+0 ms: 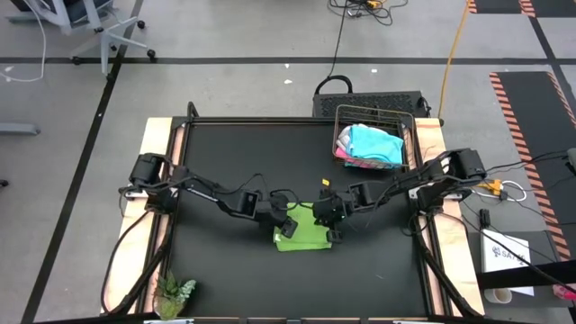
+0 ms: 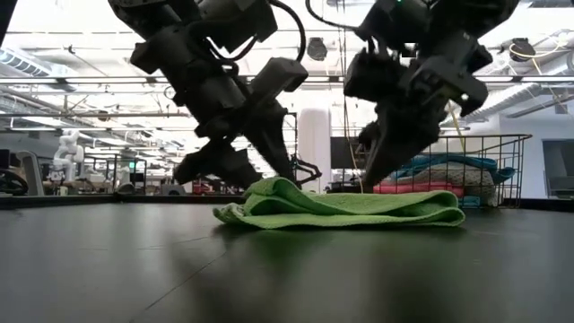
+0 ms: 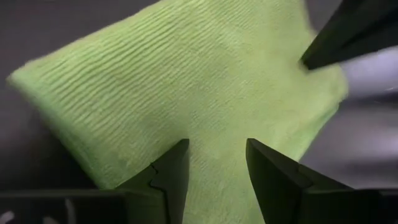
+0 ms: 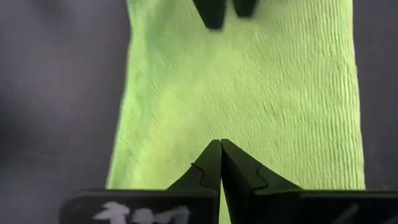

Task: Fold microfiber towels
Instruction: Fold the green towel

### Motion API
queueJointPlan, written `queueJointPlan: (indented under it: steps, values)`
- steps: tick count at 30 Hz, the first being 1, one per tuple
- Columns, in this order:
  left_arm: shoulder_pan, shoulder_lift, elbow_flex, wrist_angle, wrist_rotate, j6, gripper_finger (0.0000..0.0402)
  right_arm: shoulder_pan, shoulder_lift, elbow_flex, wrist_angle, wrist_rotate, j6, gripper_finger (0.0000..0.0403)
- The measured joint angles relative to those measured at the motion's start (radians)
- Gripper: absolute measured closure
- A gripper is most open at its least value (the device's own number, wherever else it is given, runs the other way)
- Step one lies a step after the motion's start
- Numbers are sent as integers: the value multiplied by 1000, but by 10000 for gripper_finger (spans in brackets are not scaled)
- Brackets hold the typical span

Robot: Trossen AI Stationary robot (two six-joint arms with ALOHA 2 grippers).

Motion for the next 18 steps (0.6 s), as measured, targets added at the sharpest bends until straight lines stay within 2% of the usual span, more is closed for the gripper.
queueJointPlan:
  steps: [12, 18]
  values:
    - [-5, 0, 0, -55, -6, -30, 241, -33, 5, -118, 0, 3, 21, 403]
    - [-6, -4, 0, -48, -15, -40, 241, -32, -28, -128, -11, -5, 47, 403]
